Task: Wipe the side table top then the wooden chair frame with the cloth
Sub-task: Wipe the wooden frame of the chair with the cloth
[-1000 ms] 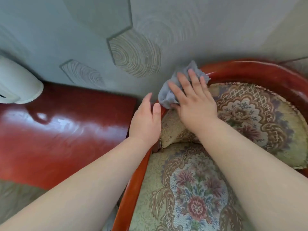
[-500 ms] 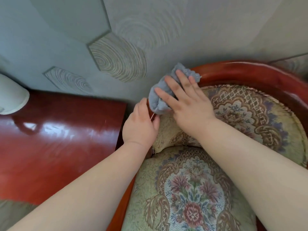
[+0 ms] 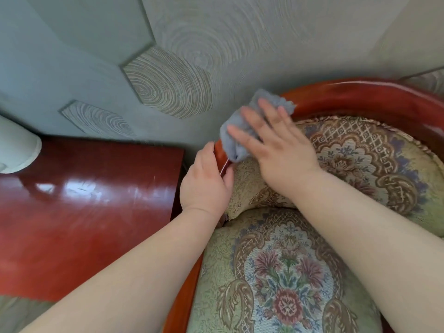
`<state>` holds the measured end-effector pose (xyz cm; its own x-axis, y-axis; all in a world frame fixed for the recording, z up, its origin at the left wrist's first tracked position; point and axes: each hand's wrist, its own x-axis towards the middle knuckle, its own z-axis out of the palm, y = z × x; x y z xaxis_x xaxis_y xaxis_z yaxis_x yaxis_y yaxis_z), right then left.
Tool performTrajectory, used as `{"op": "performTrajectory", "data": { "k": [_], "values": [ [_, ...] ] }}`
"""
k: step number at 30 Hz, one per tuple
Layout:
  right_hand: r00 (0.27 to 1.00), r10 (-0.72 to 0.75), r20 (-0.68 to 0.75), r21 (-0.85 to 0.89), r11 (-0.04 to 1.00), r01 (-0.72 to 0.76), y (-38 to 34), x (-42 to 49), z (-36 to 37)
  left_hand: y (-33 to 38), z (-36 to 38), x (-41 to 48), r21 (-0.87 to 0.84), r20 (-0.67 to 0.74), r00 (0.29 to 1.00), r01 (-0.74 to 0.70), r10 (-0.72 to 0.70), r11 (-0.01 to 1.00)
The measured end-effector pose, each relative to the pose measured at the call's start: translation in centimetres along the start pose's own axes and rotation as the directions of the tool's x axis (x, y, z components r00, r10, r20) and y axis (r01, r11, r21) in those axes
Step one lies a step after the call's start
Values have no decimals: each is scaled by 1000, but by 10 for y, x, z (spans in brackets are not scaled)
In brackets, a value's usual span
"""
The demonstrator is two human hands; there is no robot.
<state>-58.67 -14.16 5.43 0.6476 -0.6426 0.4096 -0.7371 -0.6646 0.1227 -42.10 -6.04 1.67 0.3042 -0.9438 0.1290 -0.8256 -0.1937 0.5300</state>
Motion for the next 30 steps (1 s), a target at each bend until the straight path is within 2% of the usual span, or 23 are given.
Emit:
{"op": "performTrajectory", "data": {
  "k": [3, 6, 11, 15, 19, 22, 23, 25, 27, 30],
  "values": [
    [976, 216, -39, -84, 972, -219, 29, 0, -10, -1, 0, -1, 17, -25, 1000, -6, 7, 1000],
    [947, 321, -15, -47, 946, -322, 12, 2, -8, -2, -1, -1, 8, -23, 1000, 9, -9, 1000],
    [965, 260, 16, -36, 965, -260, -1, 5, -3, -1, -2, -1, 7, -19, 1000, 9, -8, 1000],
    [991, 136, -15, -99, 986, -137, 30, 11, -8, 1, -3, -3, -2, -14, 1000, 24, -24, 1000],
    [942, 328, -64, -158, 929, -334, 61, 11, -19, 0, -3, -2, 14, -16, 1000, 27, -27, 1000],
    [907, 416, -64, -116, 899, -421, 37, 17, -15, 0, -1, -3, 17, -18, 1000, 18, -18, 1000],
    [922, 385, -39, -90, 918, -387, 25, 21, -11, 0, 0, -3, 16, -18, 1000, 18, -18, 1000],
    [972, 233, -5, -43, 972, -233, 0, 26, 0, 0, 1, -3, 5, -17, 1000, 20, -20, 1000],
    [995, 100, -22, -18, 995, -100, -11, 26, 9, 0, 0, -3, -7, -13, 1000, 17, -17, 1000],
    [999, 26, -37, -60, 998, -28, 6, 22, 7, -1, -1, -3, -9, -6, 1000, 9, -9, 1000]
  ]
}}
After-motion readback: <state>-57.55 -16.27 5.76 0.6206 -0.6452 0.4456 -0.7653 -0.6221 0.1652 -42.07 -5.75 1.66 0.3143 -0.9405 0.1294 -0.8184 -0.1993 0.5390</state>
